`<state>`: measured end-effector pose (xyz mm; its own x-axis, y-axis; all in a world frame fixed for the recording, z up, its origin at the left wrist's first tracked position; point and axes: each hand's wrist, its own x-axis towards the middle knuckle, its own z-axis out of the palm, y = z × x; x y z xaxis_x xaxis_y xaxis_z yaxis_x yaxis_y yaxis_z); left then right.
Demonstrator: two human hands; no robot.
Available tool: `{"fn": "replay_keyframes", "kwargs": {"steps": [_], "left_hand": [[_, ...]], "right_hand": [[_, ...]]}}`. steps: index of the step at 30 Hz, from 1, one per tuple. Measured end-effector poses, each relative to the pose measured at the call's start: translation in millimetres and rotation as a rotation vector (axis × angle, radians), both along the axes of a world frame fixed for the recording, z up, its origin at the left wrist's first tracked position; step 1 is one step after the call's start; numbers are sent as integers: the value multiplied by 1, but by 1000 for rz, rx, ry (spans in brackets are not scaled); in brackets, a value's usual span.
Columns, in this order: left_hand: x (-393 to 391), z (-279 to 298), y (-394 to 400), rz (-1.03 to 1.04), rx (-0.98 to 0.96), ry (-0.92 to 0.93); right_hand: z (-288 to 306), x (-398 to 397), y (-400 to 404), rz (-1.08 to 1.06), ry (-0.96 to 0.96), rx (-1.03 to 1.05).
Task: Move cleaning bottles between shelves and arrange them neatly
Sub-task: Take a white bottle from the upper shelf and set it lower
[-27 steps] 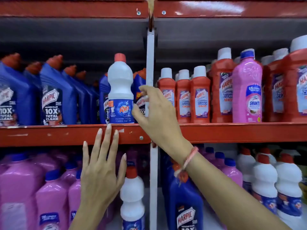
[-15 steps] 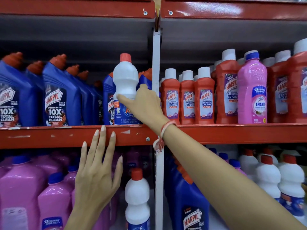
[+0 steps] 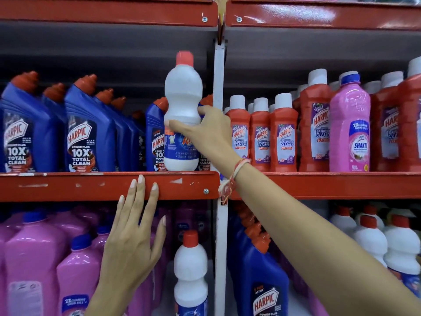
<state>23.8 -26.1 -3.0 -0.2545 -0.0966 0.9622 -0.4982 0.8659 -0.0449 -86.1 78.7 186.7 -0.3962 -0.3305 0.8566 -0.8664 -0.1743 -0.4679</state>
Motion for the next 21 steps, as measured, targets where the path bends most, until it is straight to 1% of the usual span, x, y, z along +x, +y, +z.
{"fn": "replay_keyframes", "kwargs": {"steps": [2,5,7,12,17,21], "left_hand": [[0,0,1,11,-1,1],[1,0,6,46,5,15],[-2,-3,15,55,-19,23],[-20,-13,51,-8,-116,38],[-57,-30,94,-69,-115,23],[-91,-49,129,-107,-76,-14]], "right_hand": [[6,2,14,25,-6,-43],[4,0,43,133,-57,-85],[-6,-6,65,199,-110,-96],[-46,-29,123,344,-248,-118],[-86,-67,178,395,-360,-152],[-114,-107,214,324,-377,-158]]}}
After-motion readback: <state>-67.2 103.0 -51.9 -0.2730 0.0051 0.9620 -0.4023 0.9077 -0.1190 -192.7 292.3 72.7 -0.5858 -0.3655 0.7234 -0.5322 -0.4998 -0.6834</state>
